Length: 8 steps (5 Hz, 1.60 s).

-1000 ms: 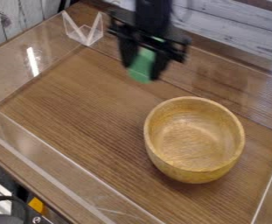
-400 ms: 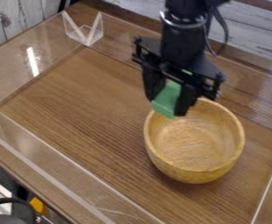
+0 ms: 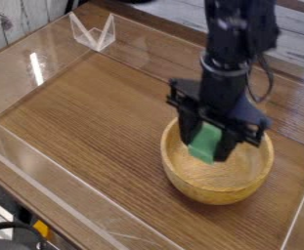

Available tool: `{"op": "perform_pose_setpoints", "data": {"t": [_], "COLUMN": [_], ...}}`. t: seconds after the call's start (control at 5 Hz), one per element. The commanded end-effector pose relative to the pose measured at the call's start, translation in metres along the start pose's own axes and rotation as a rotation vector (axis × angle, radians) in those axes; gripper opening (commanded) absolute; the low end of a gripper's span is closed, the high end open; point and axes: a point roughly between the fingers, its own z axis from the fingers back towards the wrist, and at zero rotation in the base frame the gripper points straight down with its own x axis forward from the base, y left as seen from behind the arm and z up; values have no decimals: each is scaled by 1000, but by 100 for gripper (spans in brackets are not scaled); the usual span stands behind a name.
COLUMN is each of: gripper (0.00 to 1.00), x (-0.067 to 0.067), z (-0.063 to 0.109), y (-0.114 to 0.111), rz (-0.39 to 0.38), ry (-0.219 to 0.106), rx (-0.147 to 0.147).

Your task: Put the green block in the brown bowl

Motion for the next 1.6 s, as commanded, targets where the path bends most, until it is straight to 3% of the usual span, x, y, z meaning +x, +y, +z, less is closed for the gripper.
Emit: {"op": "perform_pose_setpoints", "data": {"t": [0.0,0.4,0.8,1.0,1.4], "gripper": [0,0,0,0,0], "x": [8,-4,-12,-16,-9], "z": [-12,-42,-30,-19,-4], "y": [-5,9,11,17,17], "rz": [16,160,96,112,115], "ry": [-34,-51,-72,-80,-88], "rx": [-14,-26,-25,-23,-25]}}
